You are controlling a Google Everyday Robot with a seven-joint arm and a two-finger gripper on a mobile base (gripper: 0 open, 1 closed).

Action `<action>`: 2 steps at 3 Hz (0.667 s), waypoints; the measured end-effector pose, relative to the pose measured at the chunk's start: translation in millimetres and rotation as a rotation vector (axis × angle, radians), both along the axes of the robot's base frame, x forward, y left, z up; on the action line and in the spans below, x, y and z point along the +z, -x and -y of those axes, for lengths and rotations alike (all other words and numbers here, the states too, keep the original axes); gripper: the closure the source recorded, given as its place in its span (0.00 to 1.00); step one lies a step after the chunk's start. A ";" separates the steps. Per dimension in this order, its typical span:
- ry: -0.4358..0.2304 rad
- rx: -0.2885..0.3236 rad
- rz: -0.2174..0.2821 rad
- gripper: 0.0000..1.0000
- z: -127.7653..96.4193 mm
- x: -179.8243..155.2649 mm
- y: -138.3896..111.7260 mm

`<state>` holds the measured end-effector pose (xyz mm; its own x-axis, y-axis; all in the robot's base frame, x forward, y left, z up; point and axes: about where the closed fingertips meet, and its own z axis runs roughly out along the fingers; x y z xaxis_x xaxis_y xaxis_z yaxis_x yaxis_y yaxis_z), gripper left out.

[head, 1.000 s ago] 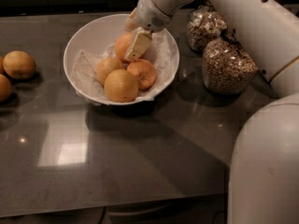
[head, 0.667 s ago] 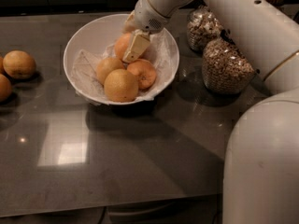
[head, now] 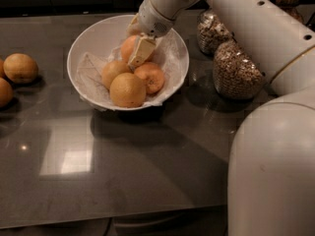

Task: Pick orange from white bowl

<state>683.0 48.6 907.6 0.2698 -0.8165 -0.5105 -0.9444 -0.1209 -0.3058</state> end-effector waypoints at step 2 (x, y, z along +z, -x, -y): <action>0.008 0.000 0.007 0.33 2.4 1.5 -0.1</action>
Offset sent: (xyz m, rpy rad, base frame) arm 0.0031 -0.0846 -0.0399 -0.1650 -0.1418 -0.0058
